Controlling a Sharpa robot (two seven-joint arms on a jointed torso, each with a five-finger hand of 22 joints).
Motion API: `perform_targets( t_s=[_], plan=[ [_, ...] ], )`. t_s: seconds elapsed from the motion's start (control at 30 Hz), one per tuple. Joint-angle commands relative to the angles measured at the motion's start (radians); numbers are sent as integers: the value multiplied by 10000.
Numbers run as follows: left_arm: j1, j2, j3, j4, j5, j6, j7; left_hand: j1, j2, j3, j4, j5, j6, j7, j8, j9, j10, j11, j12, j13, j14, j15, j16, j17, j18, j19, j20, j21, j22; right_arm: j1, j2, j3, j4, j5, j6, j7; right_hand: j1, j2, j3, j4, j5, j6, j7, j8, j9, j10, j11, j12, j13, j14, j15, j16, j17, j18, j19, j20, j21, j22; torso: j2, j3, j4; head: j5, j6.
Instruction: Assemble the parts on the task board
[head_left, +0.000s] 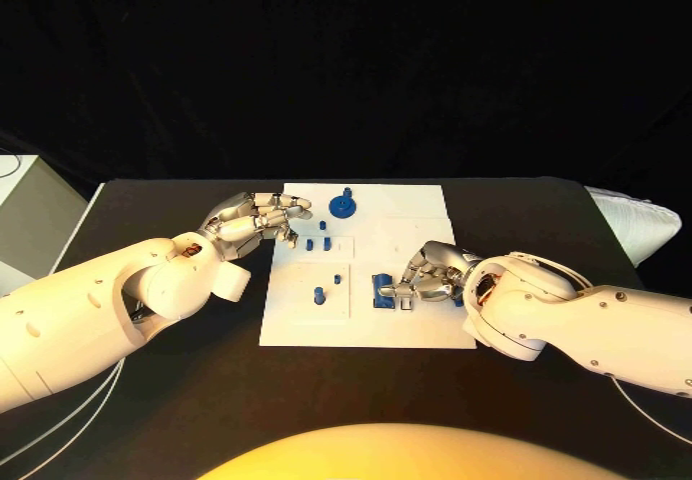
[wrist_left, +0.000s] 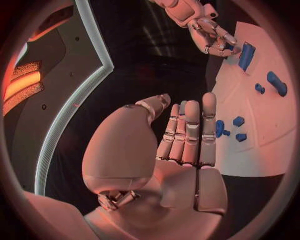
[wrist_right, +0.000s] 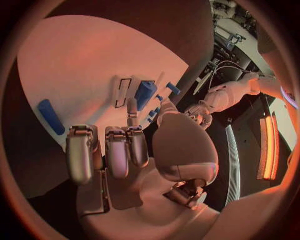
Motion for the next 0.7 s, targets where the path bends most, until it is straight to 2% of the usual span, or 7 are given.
perform_targets(
  t_s=[0.03,0.07,0.17,0.43,0.7],
  plan=[
    [-7,13,8,7,25,152,68,-65,8,36,49,22,42,15,-28,-12,15,28,-62,13,-35,62,-33,8,145,46,43,-62,-15,-17,-79,-1,92,-176,-141,504,938,6,177,-30,85,-55,-30,70,21,750,-8,-15,2267,1043,-58,43,2635,-149,720,-20,-31,2160,-2,3,-8,-19,14],
    [-7,14,8,5,25,153,68,-65,8,36,49,22,42,15,-28,-12,15,28,-62,13,-35,62,-33,8,145,46,43,-62,-15,-21,-94,-1,107,-159,-156,547,1492,-101,360,-69,-202,-6,-61,115,34,753,-31,-13,2271,1043,-76,43,2635,-149,721,-38,-36,2162,-4,1,-9,-24,11],
    [-8,18,8,1,24,155,69,-65,8,36,49,22,42,15,-28,-12,15,28,-62,13,-35,62,-33,8,145,46,43,-62,-15,-36,-117,-1,147,-95,-166,649,2291,-285,737,-92,-455,65,-102,179,37,766,-71,9,2287,1043,-110,43,2635,-157,735,-69,1,2185,-2,-4,-2,-26,13],
    [-11,30,8,-15,22,162,69,-65,8,36,49,22,42,15,-28,-12,15,28,-62,13,-35,62,-33,8,145,46,43,-62,-15,-99,-57,-2,125,-115,-20,653,2798,-558,997,-27,-622,337,-221,422,100,760,-164,-18,2278,1043,-180,43,2635,-161,743,-124,12,2202,-15,-14,2,-42,30],
    [-12,22,8,-6,22,164,66,-69,19,42,61,23,39,14,-38,-18,21,26,-61,19,-34,60,-35,10,146,49,45,-77,-21,-167,89,-3,-34,-365,-72,377,2997,-537,1145,-39,-686,467,-324,624,184,815,-248,103,2347,1043,-247,43,2635,-176,767,-177,82,2237,-4,-20,12,-45,16]
  ],
)
